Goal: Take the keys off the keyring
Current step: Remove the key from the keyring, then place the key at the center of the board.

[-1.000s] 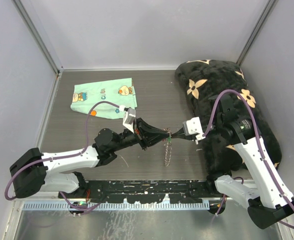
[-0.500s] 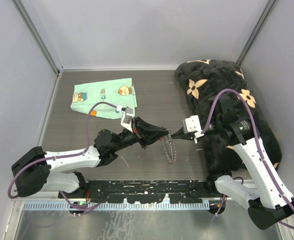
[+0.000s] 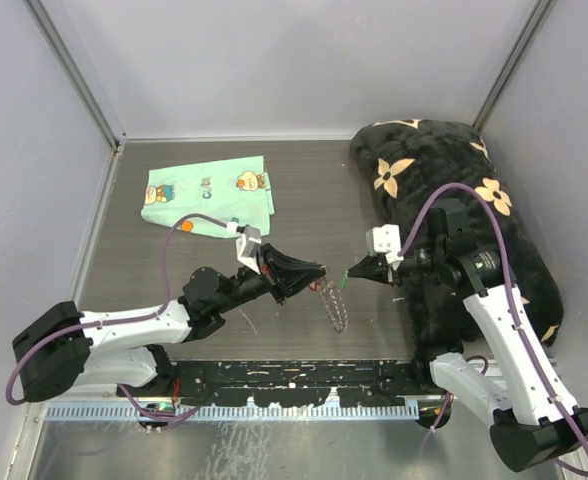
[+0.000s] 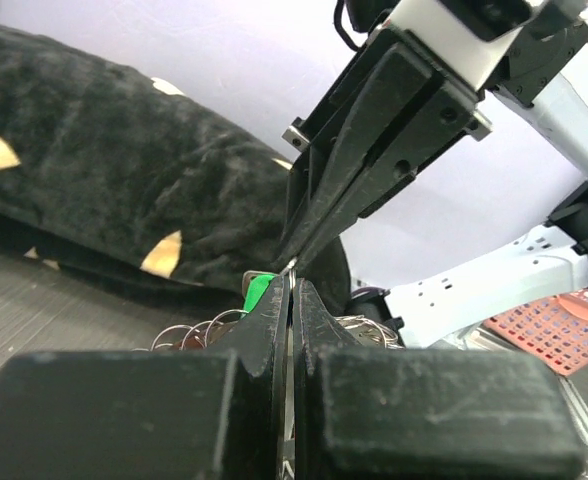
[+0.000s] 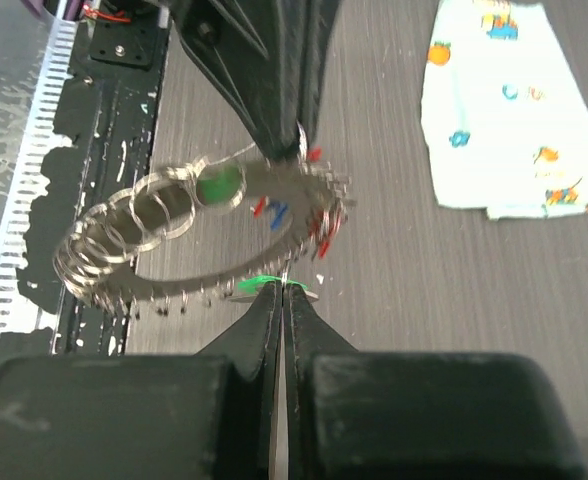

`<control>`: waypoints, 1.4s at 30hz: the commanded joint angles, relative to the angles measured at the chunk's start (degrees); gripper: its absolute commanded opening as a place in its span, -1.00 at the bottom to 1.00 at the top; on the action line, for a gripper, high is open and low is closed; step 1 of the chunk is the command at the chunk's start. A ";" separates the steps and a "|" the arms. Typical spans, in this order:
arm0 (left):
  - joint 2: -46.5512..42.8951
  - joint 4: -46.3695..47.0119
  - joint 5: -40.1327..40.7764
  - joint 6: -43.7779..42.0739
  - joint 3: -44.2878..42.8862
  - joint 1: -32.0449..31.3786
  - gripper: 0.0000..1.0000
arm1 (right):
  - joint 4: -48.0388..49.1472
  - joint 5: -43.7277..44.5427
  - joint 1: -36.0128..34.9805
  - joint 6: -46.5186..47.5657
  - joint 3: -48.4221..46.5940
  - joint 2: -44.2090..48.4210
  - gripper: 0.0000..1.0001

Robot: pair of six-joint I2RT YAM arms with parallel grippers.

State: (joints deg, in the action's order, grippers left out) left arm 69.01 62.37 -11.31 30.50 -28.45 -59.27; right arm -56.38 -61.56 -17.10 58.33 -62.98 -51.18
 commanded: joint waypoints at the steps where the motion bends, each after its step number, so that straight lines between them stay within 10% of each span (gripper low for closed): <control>1: -5.51 -1.65 4.94 -3.04 1.66 0.64 -1.00 | 10.15 0.17 3.02 -10.55 5.66 1.28 -0.99; 21: -20.41 -20.55 13.13 -0.43 9.73 1.43 -1.00 | 51.90 33.91 5.97 -44.31 9.24 -25.46 -0.98; 35: -24.69 -23.73 13.93 -1.54 12.22 1.60 -1.00 | 57.35 51.87 4.38 -47.69 -9.38 -51.96 -0.93; 42: -24.63 -24.85 12.98 -2.28 11.15 1.87 -1.00 | 54.68 53.05 4.29 -47.36 -18.79 -56.58 -0.29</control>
State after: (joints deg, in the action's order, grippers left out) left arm 45.63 34.50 1.72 29.06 -15.59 -57.91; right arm -3.11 -10.33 -12.49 11.03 -75.48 -108.31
